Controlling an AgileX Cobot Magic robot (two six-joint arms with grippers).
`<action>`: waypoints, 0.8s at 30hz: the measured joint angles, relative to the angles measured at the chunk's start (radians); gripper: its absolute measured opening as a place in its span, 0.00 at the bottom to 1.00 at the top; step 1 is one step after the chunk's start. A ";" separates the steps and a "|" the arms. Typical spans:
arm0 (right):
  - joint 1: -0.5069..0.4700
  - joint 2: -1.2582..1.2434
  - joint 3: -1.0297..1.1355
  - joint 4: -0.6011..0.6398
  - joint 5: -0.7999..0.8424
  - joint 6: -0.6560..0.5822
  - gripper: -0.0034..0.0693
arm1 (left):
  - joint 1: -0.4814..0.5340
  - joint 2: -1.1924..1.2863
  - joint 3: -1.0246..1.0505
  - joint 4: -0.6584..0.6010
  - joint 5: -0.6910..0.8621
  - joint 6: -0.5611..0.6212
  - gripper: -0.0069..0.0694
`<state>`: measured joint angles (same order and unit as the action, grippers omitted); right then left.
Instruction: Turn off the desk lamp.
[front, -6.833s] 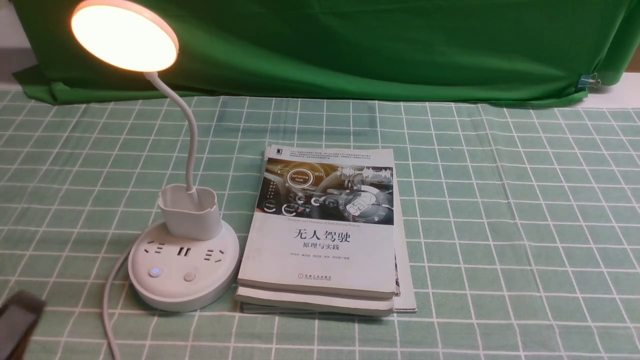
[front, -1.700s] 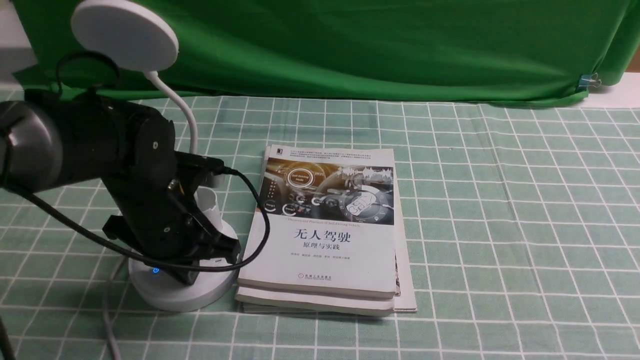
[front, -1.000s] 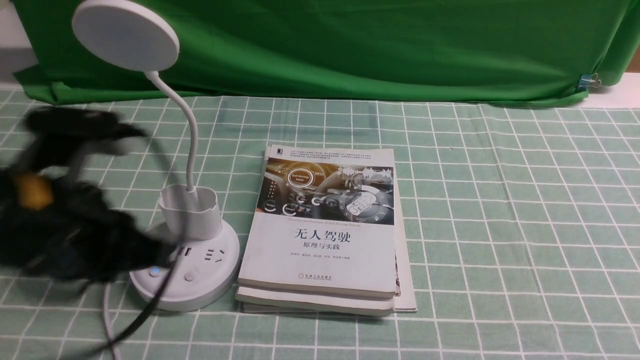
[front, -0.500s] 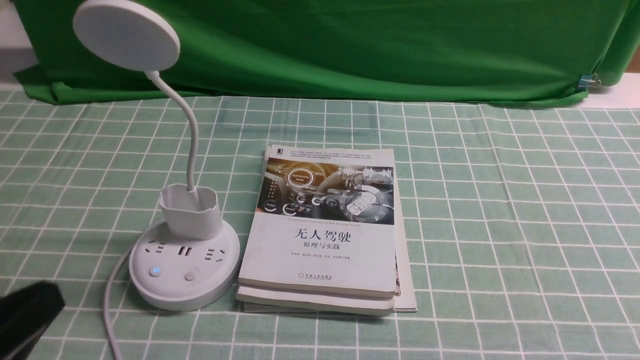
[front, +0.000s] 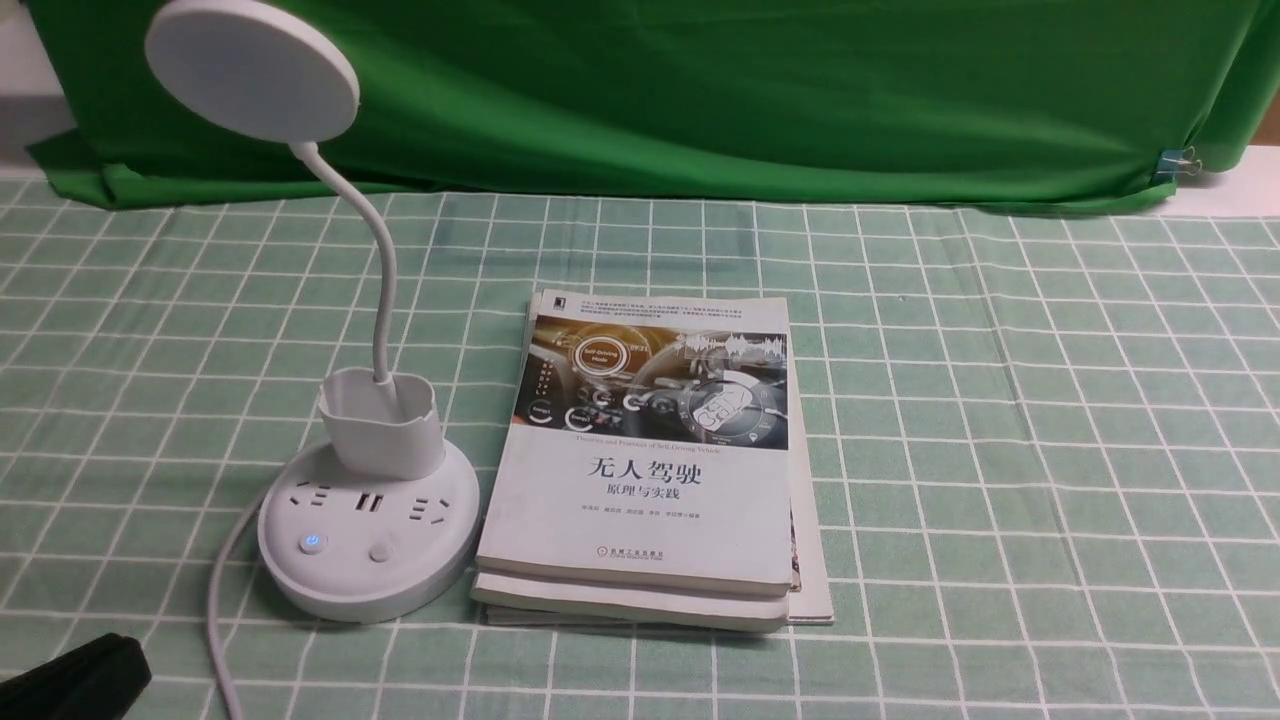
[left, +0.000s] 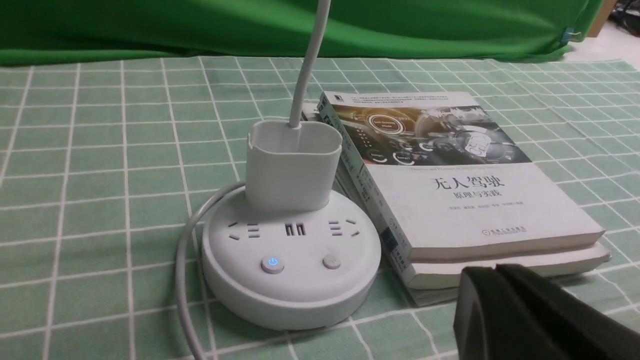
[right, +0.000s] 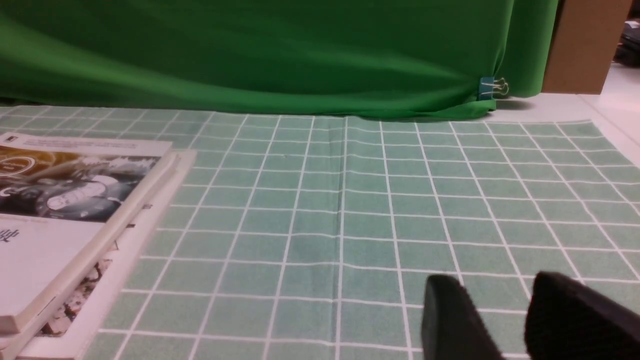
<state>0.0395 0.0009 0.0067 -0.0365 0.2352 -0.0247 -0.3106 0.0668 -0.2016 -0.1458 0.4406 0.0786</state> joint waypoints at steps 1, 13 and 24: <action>0.000 0.000 0.000 0.000 0.000 0.000 0.38 | 0.000 0.000 0.000 0.003 0.000 0.000 0.09; 0.000 0.000 0.000 0.000 0.000 0.000 0.38 | 0.000 0.000 0.000 0.124 0.001 0.000 0.09; 0.000 0.000 0.000 0.000 0.000 0.000 0.38 | 0.197 0.000 0.005 0.029 -0.091 0.127 0.09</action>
<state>0.0395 0.0009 0.0067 -0.0365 0.2352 -0.0247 -0.1131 0.0666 -0.1968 -0.1164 0.3499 0.2058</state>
